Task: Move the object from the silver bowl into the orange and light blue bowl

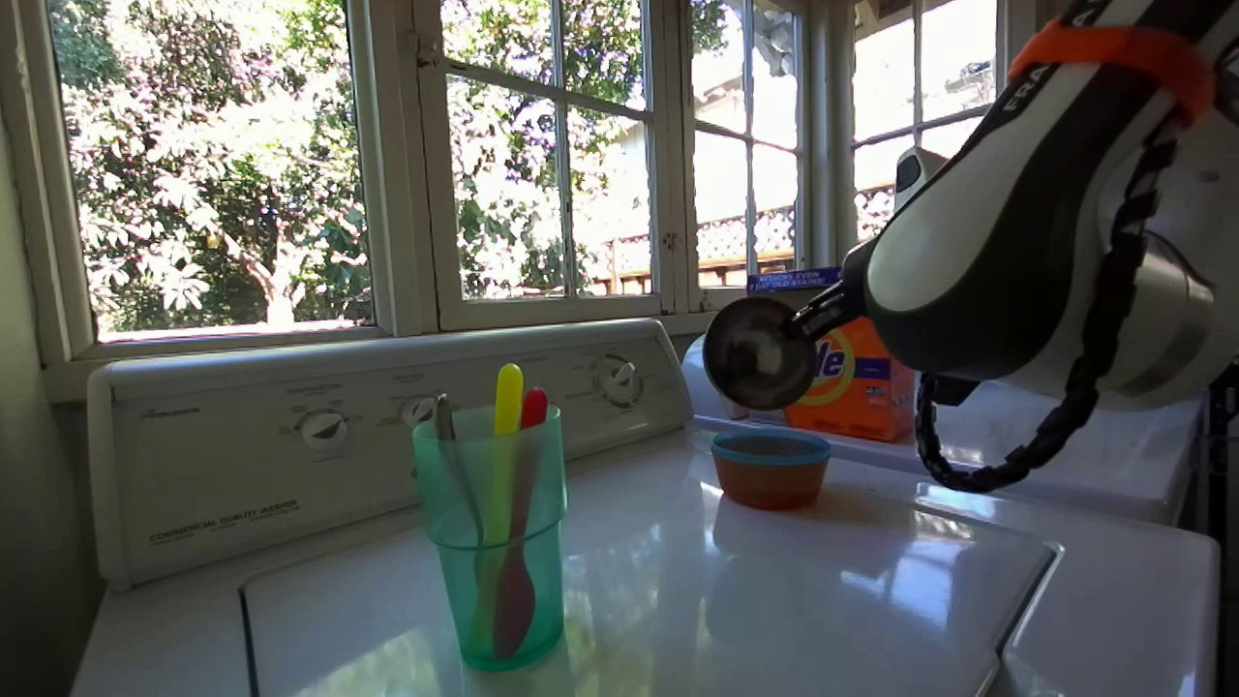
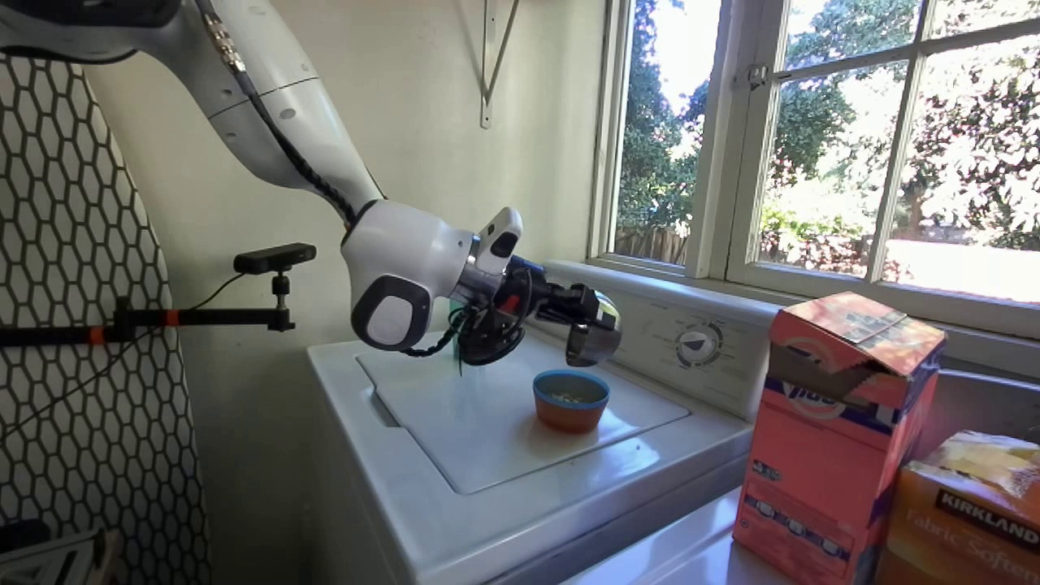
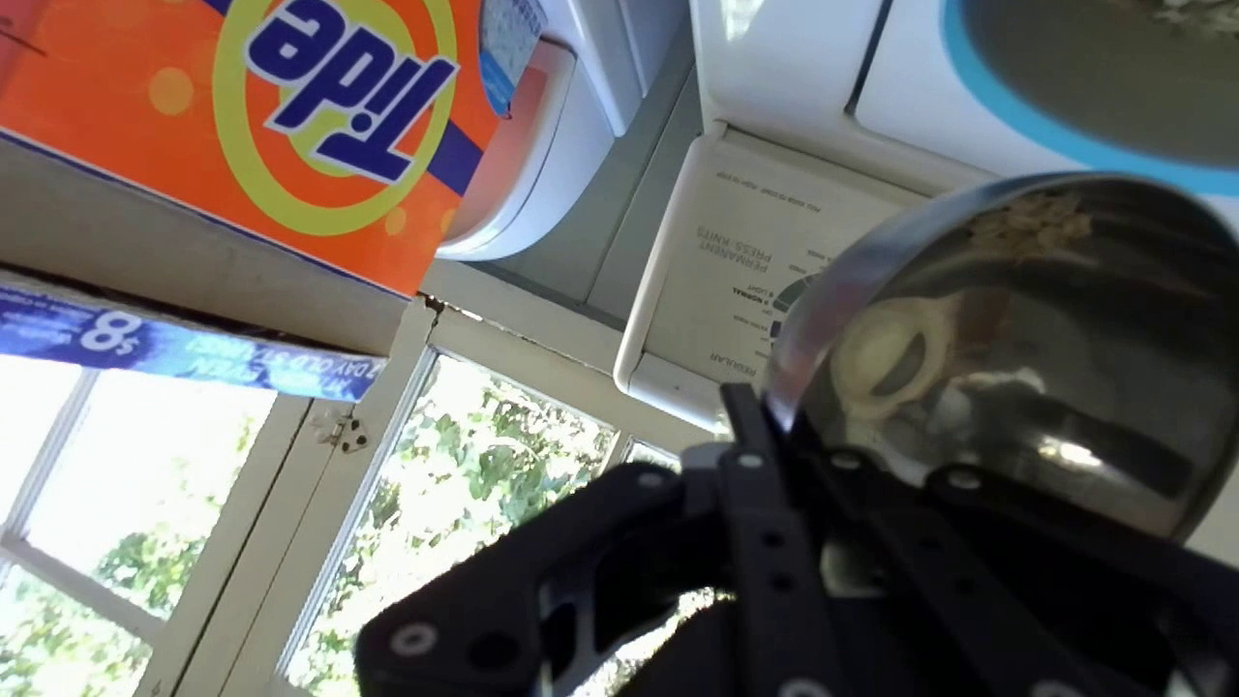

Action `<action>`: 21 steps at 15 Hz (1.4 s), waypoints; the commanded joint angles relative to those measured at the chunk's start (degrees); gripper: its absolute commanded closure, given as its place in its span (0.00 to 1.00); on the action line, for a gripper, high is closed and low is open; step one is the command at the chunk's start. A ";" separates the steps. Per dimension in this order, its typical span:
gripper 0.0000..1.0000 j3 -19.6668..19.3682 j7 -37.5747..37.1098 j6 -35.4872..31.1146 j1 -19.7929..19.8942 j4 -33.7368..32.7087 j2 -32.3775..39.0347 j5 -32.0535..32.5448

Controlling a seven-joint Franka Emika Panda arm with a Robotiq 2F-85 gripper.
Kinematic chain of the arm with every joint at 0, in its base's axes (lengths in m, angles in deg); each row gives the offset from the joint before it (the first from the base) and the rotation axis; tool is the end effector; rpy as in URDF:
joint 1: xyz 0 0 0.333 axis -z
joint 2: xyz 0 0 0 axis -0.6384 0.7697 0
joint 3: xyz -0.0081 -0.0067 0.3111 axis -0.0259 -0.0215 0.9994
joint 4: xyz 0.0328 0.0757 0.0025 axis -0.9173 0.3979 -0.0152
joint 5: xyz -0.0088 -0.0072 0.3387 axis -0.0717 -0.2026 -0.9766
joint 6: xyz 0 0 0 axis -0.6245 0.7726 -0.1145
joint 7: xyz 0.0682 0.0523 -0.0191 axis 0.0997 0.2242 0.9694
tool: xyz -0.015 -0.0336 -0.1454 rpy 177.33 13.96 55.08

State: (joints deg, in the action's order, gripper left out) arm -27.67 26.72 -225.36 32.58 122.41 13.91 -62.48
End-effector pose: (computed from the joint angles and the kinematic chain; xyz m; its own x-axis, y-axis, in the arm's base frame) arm 0.5375 -0.0348 0.4139 0.4111 0.3261 0.8513 -0.1417 -0.8996 0.4130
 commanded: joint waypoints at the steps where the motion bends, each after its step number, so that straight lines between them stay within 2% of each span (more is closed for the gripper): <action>1: 0.99 -0.45 2.92 -5.46 -1.21 -2.79 3.62 -1.73; 6: 0.99 -0.71 4.60 -10.09 -1.21 -4.18 6.11 -2.02; 7: 0.99 -2.07 4.16 -11.18 -2.23 -4.45 6.67 -1.30; 10: 0.99 -2.65 4.43 -13.75 -2.63 -5.10 7.77 -0.90; 21: 0.99 -2.05 3.87 -19.16 -3.13 -2.39 6.09 -2.43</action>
State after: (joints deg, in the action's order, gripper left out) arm -29.52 30.32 -242.76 30.34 118.61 20.93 -62.92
